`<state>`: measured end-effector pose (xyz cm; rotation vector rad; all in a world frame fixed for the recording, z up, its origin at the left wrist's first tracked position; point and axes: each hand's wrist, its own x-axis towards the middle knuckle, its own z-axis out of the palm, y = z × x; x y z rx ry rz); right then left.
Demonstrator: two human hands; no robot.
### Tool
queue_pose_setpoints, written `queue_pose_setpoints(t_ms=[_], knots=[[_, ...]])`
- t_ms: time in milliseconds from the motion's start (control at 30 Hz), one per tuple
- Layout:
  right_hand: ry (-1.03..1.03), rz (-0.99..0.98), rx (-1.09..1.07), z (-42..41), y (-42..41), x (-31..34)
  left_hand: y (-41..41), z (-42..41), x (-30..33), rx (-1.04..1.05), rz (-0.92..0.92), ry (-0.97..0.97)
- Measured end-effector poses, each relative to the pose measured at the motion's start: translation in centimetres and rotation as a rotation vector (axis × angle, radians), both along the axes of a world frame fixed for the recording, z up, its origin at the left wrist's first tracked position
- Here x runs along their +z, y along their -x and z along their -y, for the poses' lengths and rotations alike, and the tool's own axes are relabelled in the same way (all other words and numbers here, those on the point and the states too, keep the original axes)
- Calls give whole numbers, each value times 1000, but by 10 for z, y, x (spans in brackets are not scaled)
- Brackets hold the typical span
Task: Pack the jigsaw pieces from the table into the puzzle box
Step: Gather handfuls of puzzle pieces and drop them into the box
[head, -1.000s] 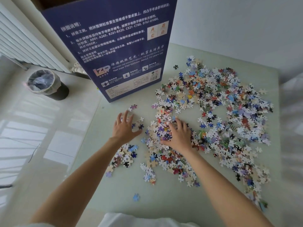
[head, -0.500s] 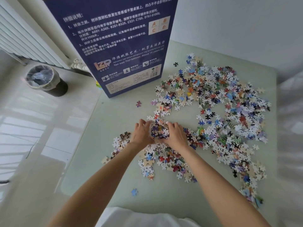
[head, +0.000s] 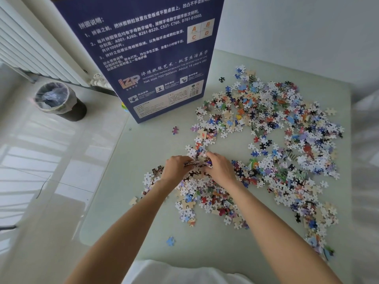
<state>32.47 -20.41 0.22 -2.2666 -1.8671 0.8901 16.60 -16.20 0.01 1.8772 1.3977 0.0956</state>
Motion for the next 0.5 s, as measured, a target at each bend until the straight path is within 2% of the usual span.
queue_pose_setpoints(t_ms=[300, 500], knots=[[-41, -143, -103, 2, -13, 30, 8, -10, 16, -18, 9, -23], [-120, -196, -61, -19, -35, 93, 13, -34, 95, -73, 151, -290]])
